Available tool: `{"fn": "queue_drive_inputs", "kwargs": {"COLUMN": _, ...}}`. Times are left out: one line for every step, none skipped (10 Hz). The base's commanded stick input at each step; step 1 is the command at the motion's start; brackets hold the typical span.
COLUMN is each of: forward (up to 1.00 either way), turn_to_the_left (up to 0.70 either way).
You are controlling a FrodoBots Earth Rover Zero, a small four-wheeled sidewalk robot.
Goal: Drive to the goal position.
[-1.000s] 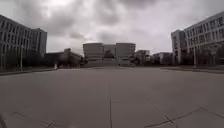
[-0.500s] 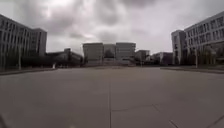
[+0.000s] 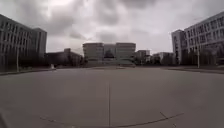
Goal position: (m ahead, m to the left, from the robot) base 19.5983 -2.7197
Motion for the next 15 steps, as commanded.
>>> {"fn": "queue_drive_inputs", "kwargs": {"forward": 0.7, "turn_to_the_left": 0.0}}
{"fn": "queue_drive_inputs", "kwargs": {"forward": 0.7, "turn_to_the_left": 0.0}}
{"fn": "queue_drive_inputs", "kwargs": {"forward": 0.7, "turn_to_the_left": 0.0}}
{"fn": "queue_drive_inputs", "kwargs": {"forward": 0.7, "turn_to_the_left": 0.0}}
{"fn": "queue_drive_inputs", "kwargs": {"forward": 0.7, "turn_to_the_left": 0.0}}
{"fn": "queue_drive_inputs", "kwargs": {"forward": 0.7, "turn_to_the_left": 0.0}}
{"fn": "queue_drive_inputs", "kwargs": {"forward": 0.7, "turn_to_the_left": 0.0}}
{"fn": "queue_drive_inputs", "kwargs": {"forward": 0.7, "turn_to_the_left": 0.0}}
{"fn": "queue_drive_inputs", "kwargs": {"forward": 0.7, "turn_to_the_left": 0.0}}
{"fn": "queue_drive_inputs", "kwargs": {"forward": 0.7, "turn_to_the_left": 0.0}}
{"fn": "queue_drive_inputs", "kwargs": {"forward": 0.7, "turn_to_the_left": 0.0}}
{"fn": "queue_drive_inputs", "kwargs": {"forward": 0.7, "turn_to_the_left": 0.0}}
{"fn": "queue_drive_inputs", "kwargs": {"forward": 0.7, "turn_to_the_left": 0.0}}
{"fn": "queue_drive_inputs", "kwargs": {"forward": 0.7, "turn_to_the_left": 0.0}}
{"fn": "queue_drive_inputs", "kwargs": {"forward": 0.7, "turn_to_the_left": 0.0}}
